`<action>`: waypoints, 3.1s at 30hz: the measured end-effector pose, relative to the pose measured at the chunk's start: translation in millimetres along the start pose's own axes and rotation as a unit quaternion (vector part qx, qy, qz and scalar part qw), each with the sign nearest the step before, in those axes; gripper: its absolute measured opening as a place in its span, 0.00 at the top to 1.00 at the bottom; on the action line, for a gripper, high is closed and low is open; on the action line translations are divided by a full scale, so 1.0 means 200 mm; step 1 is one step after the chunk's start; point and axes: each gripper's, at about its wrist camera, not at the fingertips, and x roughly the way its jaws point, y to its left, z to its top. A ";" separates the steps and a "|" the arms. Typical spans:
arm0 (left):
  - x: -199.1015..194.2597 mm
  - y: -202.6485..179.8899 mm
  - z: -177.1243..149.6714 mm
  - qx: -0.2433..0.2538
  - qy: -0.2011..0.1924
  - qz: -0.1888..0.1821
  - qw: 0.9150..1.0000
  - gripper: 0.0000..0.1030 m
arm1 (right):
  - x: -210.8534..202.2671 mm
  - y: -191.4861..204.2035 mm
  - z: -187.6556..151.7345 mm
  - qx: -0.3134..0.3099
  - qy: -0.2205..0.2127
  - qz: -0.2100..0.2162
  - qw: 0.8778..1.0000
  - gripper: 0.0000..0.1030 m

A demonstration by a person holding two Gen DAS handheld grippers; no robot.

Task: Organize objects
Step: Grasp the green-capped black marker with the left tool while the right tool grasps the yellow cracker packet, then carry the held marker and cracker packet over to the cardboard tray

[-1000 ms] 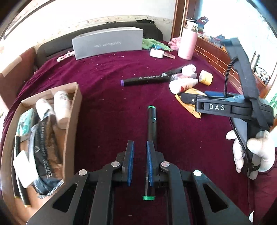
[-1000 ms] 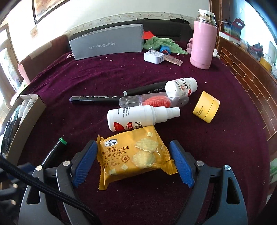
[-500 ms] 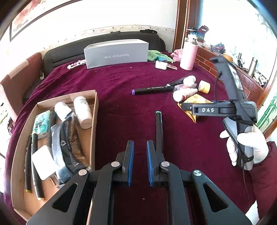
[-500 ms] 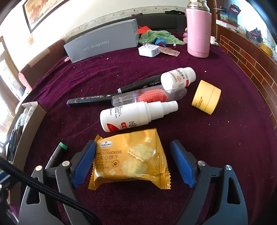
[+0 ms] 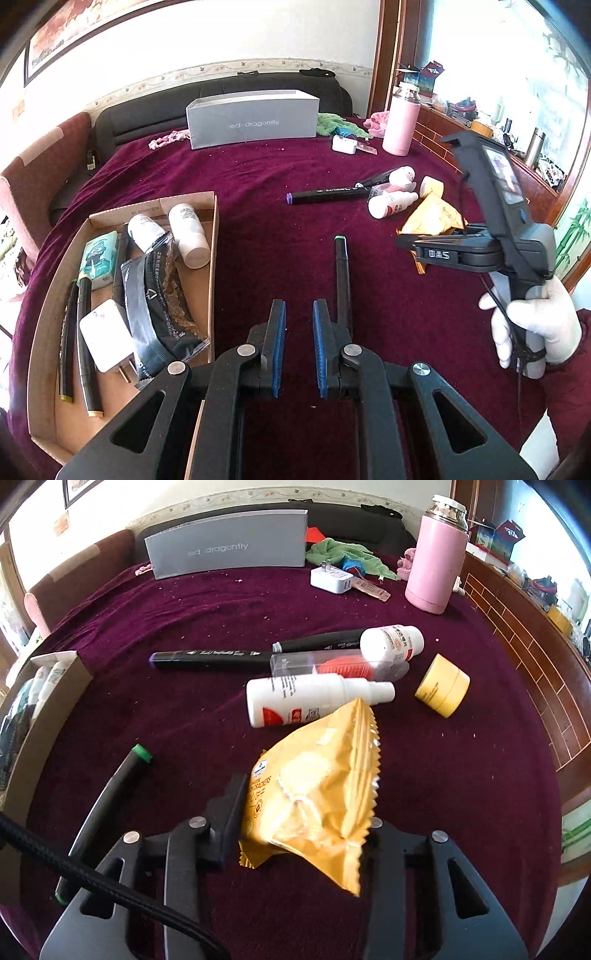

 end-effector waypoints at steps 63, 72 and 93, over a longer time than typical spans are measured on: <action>-0.43 0.49 -0.17 -0.070 -0.073 -0.091 0.991 0.88 | -0.63 0.72 -0.09 -0.044 -0.035 0.241 0.969 0.75; -0.01 -0.05 0.12 0.034 0.001 -0.074 0.997 0.88 | -0.59 0.16 -0.17 0.082 -0.044 0.214 0.972 0.76; 0.43 -0.24 0.10 0.065 0.082 -0.017 0.994 0.89 | -0.45 -0.16 -0.30 0.150 -0.043 0.271 0.950 0.75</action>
